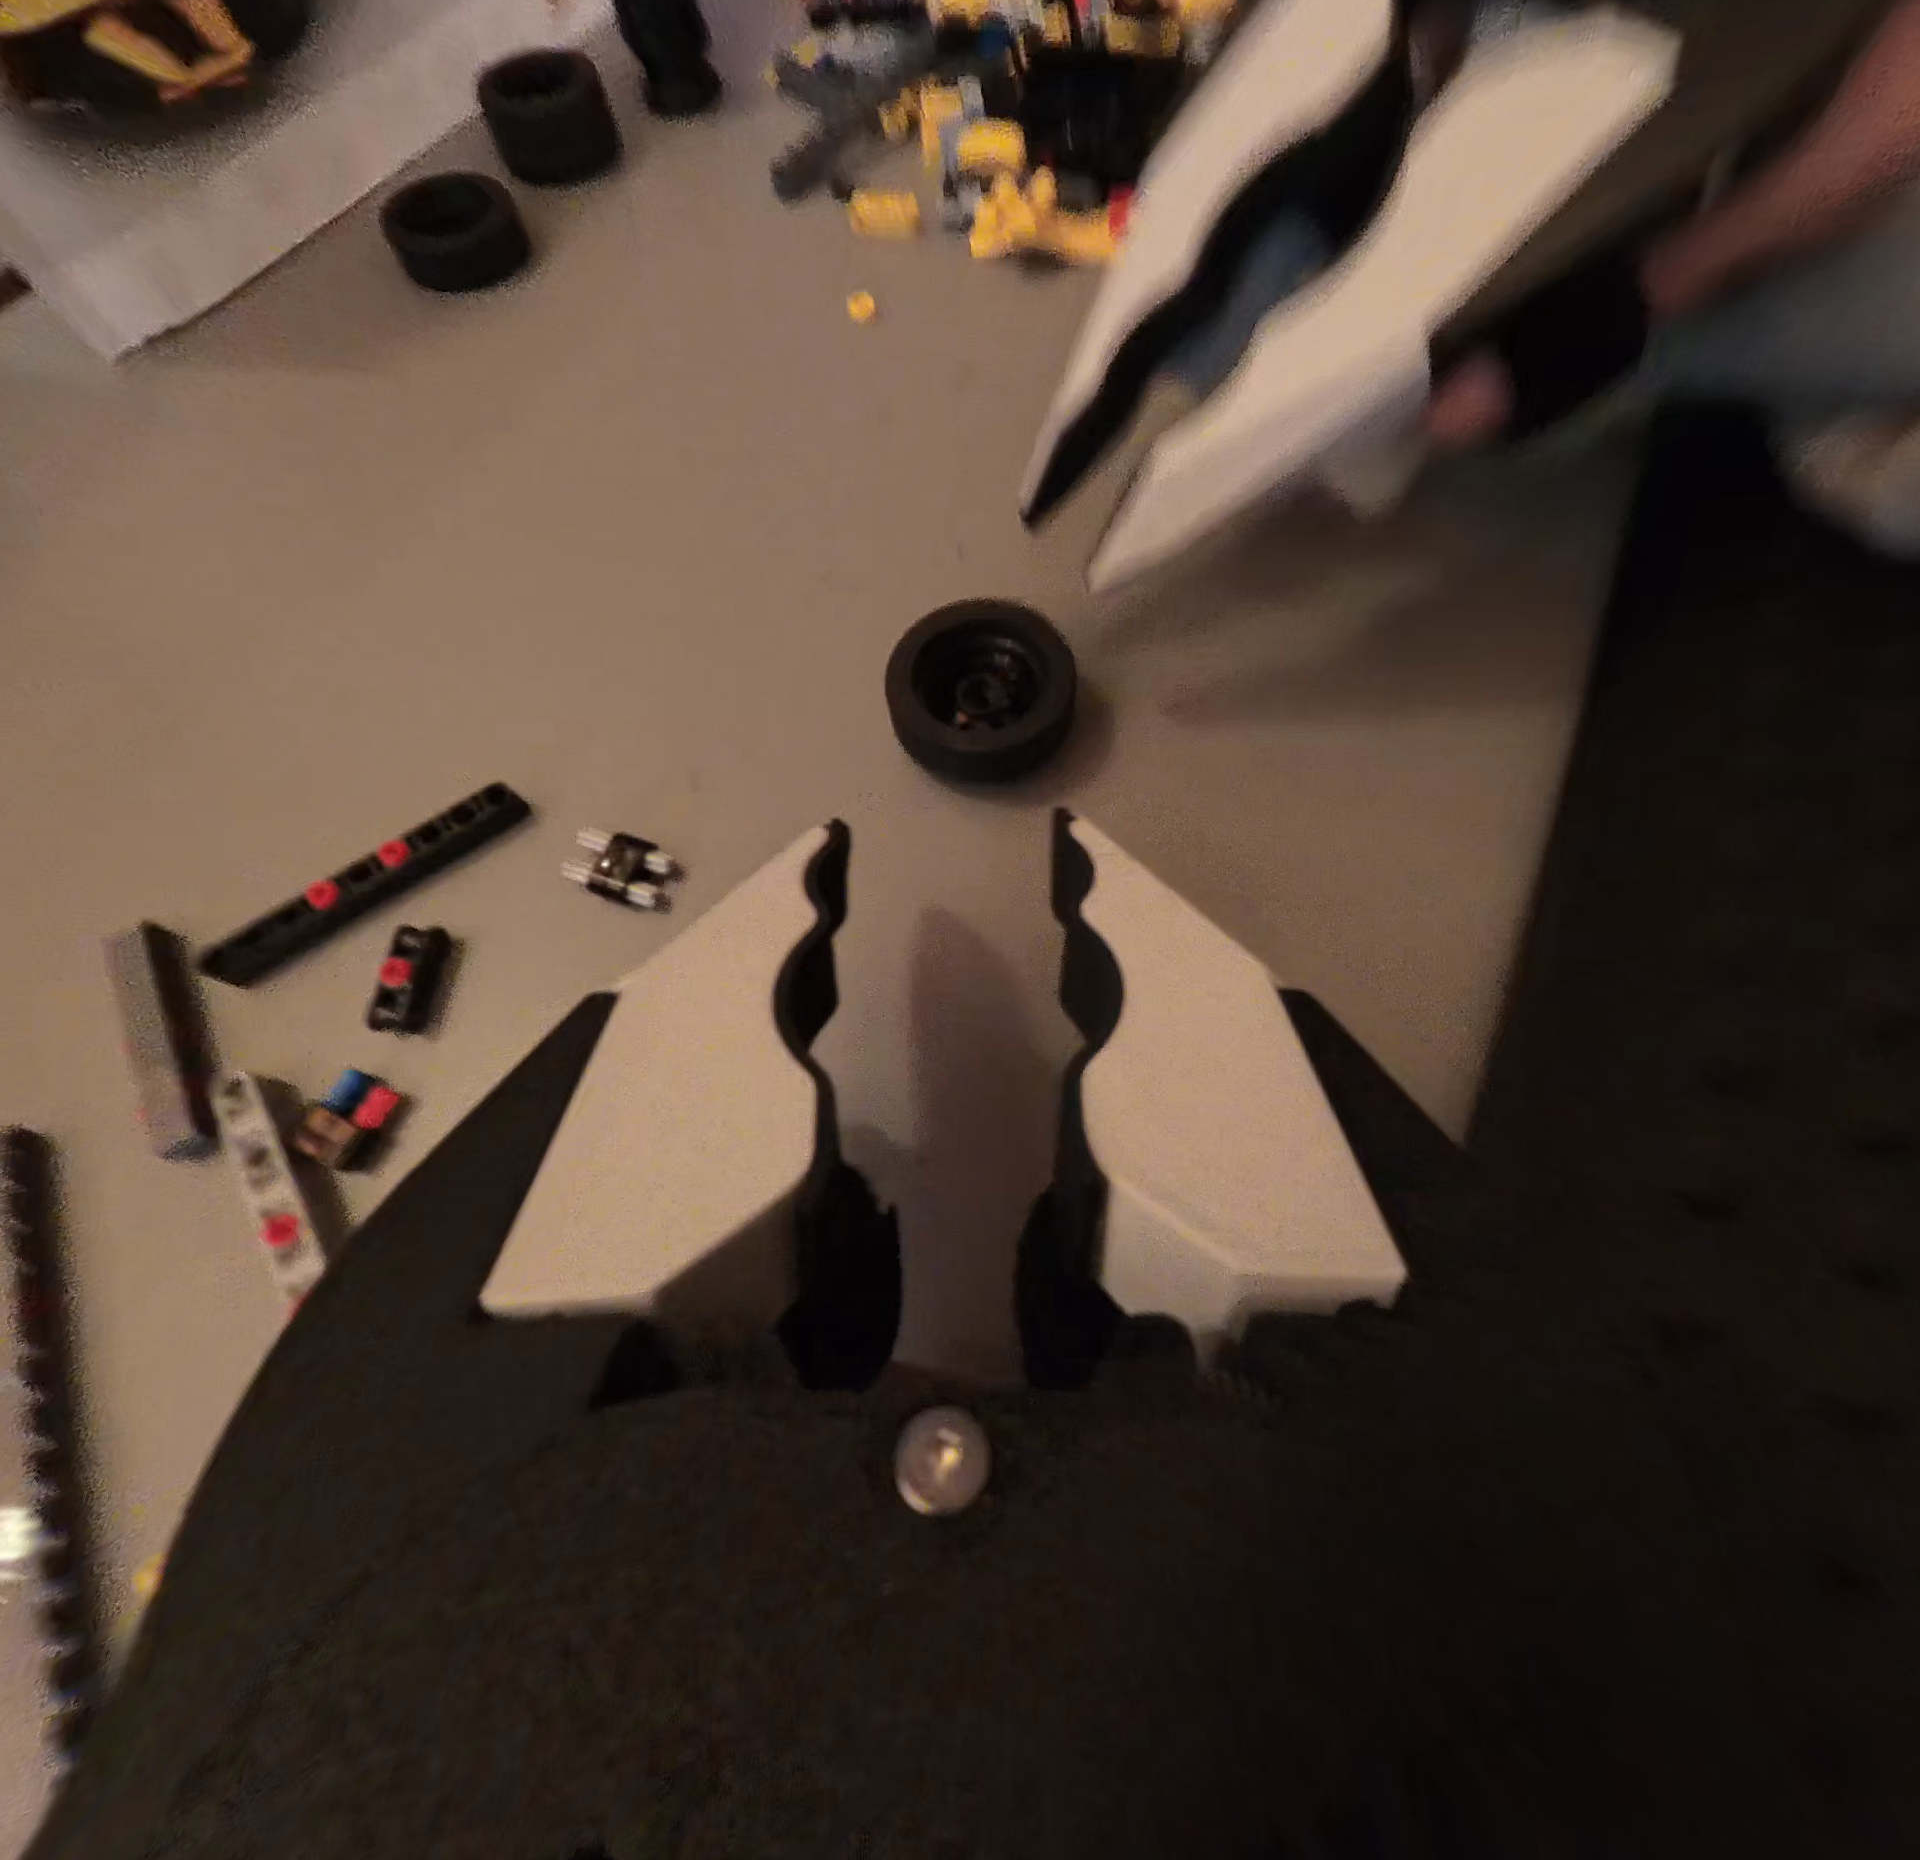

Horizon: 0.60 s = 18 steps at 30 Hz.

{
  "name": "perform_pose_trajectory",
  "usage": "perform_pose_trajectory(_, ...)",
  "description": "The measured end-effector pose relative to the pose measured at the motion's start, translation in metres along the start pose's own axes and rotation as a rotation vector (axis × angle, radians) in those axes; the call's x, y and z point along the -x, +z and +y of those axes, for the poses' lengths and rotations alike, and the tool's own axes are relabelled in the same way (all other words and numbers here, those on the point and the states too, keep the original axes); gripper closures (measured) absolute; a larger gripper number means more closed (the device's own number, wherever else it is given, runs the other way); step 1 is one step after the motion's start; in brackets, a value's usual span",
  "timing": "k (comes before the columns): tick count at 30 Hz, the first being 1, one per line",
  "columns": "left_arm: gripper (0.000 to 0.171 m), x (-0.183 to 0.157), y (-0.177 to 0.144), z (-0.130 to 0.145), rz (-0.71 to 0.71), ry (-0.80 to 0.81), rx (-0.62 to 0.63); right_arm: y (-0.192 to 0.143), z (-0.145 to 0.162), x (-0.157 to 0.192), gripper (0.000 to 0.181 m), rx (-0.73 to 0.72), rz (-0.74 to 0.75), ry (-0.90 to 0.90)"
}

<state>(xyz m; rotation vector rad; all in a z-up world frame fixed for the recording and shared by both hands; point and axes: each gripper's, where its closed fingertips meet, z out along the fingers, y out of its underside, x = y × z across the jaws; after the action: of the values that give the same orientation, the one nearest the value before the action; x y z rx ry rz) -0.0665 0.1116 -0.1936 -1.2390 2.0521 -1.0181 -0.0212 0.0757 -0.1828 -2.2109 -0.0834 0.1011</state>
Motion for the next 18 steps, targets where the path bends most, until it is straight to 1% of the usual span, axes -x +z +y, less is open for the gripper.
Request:
perform_pose_trajectory(1,0.124,-0.001,0.006,0.002,0.007,0.052,0.044,-0.001,-0.005,-0.005,0.167,-0.023,-0.007,0.008)
perform_pose_trajectory(2,0.118,-0.004,0.011,0.001,0.036,0.073,0.069,-0.001,-0.01,-0.005,0.175,-0.038,-0.043,0.02)
perform_pose_trajectory(3,0.114,-0.006,0.017,0.0,0.064,0.073,0.082,0.002,-0.014,-0.002,0.176,-0.038,-0.09,0.031)
perform_pose_trajectory(5,0.112,-0.006,0.029,-0.003,0.096,0.077,0.1,0.01,-0.011,0.001,0.18,0.025,-0.14,0.002)
perform_pose_trajectory(7,0.112,-0.003,0.04,-0.003,0.104,0.089,0.117,0.017,-0.004,-0.002,0.181,0.089,-0.122,-0.051)
perform_pose_trajectory(9,0.114,-0.005,0.045,-0.005,0.127,0.084,0.112,0.022,-0.003,-0.003,0.181,0.087,-0.112,-0.046)
perform_pose_trajectory(11,0.127,-0.005,0.048,-0.007,0.132,0.093,0.096,0.023,-0.001,-0.011,0.175,0.079,-0.086,-0.014)
perform_pose_trajectory(13,0.128,0.0,0.049,-0.011,0.083,0.153,0.064,0.02,0.003,-0.022,0.167,0.066,-0.062,0.054)
perform_pose_trajectory(16,0.128,0.004,0.047,-0.019,0.034,0.238,0.006,0.019,0.005,-0.015,0.155,0.042,-0.2,0.226)
perform_pose_trajectory(18,0.128,0.001,0.044,-0.026,0.023,0.28,-0.047,0.017,0.0,-0.006,0.158,0.015,-0.307,0.304)
